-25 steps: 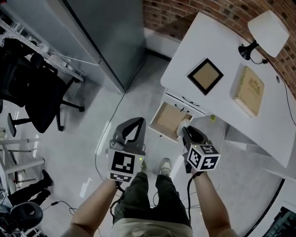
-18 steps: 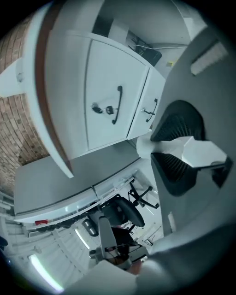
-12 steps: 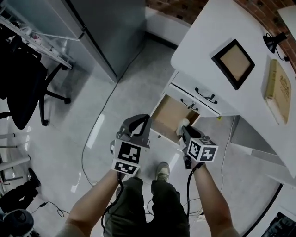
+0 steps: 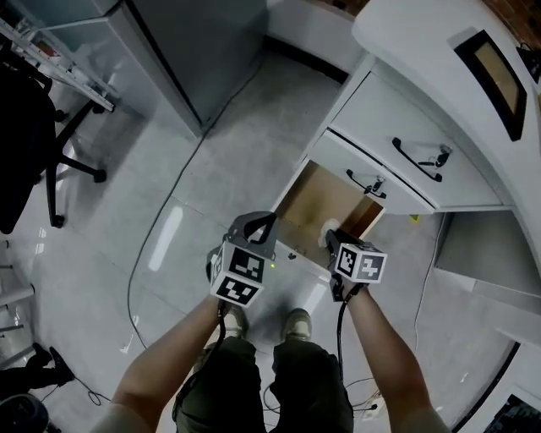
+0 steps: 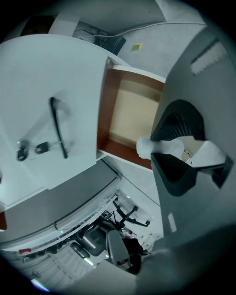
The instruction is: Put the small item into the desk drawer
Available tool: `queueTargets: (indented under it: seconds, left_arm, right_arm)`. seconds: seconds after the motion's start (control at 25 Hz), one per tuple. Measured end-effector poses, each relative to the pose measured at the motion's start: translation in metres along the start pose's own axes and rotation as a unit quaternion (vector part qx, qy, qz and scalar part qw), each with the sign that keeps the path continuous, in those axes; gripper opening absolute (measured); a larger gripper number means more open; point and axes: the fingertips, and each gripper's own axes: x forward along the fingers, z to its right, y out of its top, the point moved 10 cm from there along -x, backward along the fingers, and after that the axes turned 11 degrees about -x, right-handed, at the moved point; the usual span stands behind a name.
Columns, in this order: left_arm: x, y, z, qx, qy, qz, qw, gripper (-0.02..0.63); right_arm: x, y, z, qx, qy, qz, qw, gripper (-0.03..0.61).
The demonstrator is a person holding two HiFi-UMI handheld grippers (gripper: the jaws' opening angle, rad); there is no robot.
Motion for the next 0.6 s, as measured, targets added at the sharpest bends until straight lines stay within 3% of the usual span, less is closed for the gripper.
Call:
queueTargets:
  seconds: [0.24,0.6]
  left_arm:
    - [0.059,-0.05,-0.025,-0.017,-0.01,-0.027,0.9994,0.003]
    - [0.103,-0.077,-0.041,0.0,-0.026,-0.044,0.9987,0.003]
  right_arm:
    - [0.074,-0.035,0.031,0.012,-0.014,-0.034,0.999,0.094]
    - [0.139,-0.064,0.064,0.037,-0.023,-0.065,0.997,0.1]
